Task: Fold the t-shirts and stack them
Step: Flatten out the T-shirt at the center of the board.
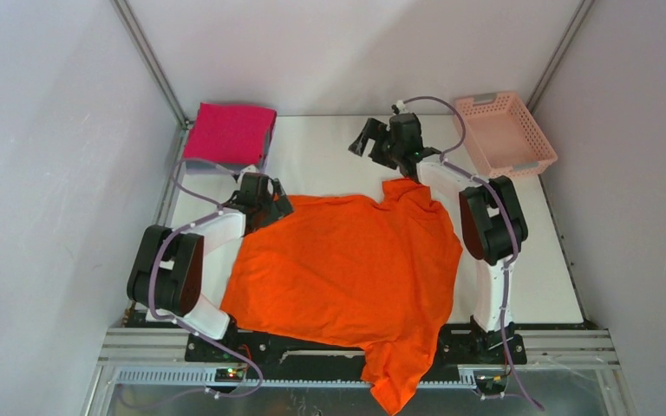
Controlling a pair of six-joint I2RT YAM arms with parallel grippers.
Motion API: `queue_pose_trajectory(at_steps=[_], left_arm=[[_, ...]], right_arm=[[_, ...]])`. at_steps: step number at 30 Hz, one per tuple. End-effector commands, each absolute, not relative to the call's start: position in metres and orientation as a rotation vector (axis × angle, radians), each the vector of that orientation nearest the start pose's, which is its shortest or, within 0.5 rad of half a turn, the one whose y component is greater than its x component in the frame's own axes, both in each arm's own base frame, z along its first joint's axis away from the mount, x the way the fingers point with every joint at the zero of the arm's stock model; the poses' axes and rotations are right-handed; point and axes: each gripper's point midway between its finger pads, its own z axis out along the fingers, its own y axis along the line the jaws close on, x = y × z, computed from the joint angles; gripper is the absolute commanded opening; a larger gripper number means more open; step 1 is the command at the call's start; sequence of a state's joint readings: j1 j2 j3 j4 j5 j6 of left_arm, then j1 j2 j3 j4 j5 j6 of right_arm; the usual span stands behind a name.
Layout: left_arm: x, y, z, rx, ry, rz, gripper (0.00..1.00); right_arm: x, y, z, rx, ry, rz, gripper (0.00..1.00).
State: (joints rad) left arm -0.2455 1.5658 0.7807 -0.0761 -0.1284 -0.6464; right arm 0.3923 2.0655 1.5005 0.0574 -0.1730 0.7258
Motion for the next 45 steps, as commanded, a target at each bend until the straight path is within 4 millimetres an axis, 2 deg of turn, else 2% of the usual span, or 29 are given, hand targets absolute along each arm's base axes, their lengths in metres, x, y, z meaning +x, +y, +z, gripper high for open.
queue_pose_trajectory(at_steps=[1,3,7,11,14,16,21,26,34,37,40,41,45], left_arm=[[0.38,-0.09,0.075,-0.517,2.266,-0.261,1.0],[0.386,-0.094,0.08,-0.515,2.251,-0.286,1.0],[0.4,-0.096,0.081,-0.534,2.236,-0.291,1.0],[0.413,-0.093,0.072,-0.555,2.251,-0.278,1.0],[0.424,-0.091,0.068,-0.574,2.245,-0.276,1.0],[0.432,-0.087,0.064,-0.594,2.251,-0.261,1.0],[0.447,-0.083,0.053,-0.634,2.273,-0.261,1.0],[0.474,-0.08,0.053,-0.686,2.255,-0.281,1.0],[0.539,-0.072,0.065,-0.751,2.217,-0.313,1.0],[0.552,-0.071,0.082,-0.74,2.198,-0.314,1.0],[0.546,-0.073,0.105,-0.701,2.178,-0.33,1.0],[0.541,-0.074,0.123,-0.679,2.151,-0.347,1.0],[0.498,-0.086,0.148,-0.586,2.129,-0.379,1.0]], right_arm=[[0.493,0.247,0.14,0.222,2.2,0.684,0.98],[0.469,0.23,0.141,0.229,2.219,0.622,0.99],[0.412,0.2,0.124,0.243,2.276,0.543,1.0],[0.362,0.167,0.092,0.3,2.321,0.45,1.0],[0.331,0.149,0.075,0.333,2.34,0.411,1.0],[0.317,0.139,0.069,0.346,2.342,0.396,0.99],[0.299,0.117,0.064,0.386,2.332,0.372,1.0],[0.297,0.115,0.069,0.381,2.31,0.395,1.0],[0.295,0.107,0.078,0.39,2.28,0.391,1.0],[0.292,0.104,0.079,0.389,2.277,0.378,1.0],[0.29,0.102,0.078,0.403,2.282,0.373,1.0],[0.289,0.102,0.076,0.407,2.291,0.373,1.0],[0.292,0.099,0.064,0.438,2.316,0.353,1.0]])
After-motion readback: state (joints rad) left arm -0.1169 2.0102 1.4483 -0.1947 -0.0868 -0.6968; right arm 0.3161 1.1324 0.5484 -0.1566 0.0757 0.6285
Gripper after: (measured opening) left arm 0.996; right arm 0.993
